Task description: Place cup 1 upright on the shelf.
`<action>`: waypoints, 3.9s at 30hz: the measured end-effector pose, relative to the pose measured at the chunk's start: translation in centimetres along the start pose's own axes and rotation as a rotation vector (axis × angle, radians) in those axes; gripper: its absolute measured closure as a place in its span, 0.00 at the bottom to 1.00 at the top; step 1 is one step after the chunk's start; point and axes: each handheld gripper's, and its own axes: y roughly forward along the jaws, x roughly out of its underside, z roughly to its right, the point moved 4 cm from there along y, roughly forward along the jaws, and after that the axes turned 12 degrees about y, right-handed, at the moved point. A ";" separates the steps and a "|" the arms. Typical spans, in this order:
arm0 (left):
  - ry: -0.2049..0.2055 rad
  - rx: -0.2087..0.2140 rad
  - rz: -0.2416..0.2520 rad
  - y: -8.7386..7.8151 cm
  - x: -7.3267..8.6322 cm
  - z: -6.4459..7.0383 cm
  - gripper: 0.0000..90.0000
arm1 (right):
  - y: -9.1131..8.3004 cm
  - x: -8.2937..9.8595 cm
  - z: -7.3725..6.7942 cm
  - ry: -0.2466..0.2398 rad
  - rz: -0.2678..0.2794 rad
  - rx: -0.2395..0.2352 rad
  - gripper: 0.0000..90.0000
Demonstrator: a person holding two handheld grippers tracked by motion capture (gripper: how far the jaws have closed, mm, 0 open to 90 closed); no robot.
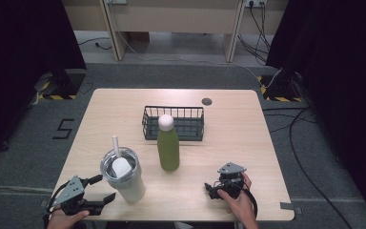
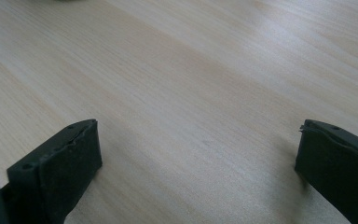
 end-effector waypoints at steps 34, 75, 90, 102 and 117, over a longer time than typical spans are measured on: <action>0.063 -0.028 0.110 4.3 -1.6 3.0 0.12 | 0.0 0.0 0.0 0.001 -0.001 0.001 0.00; 0.015 -0.029 0.200 6.3 -2.0 2.8 0.12 | 0.0 0.0 0.0 -0.002 -0.001 -0.001 0.00; -0.007 -0.023 0.180 6.5 -2.3 2.0 0.12 | 0.0 0.0 0.0 -0.001 -0.001 -0.001 0.00; -0.017 -0.030 0.190 6.5 -3.7 0.3 0.12 | 0.0 0.0 0.0 -0.002 -0.001 -0.001 0.01; 0.008 -0.059 0.208 7.7 -6.9 -3.3 0.12 | 0.0 0.0 0.0 -0.002 -0.001 -0.001 0.00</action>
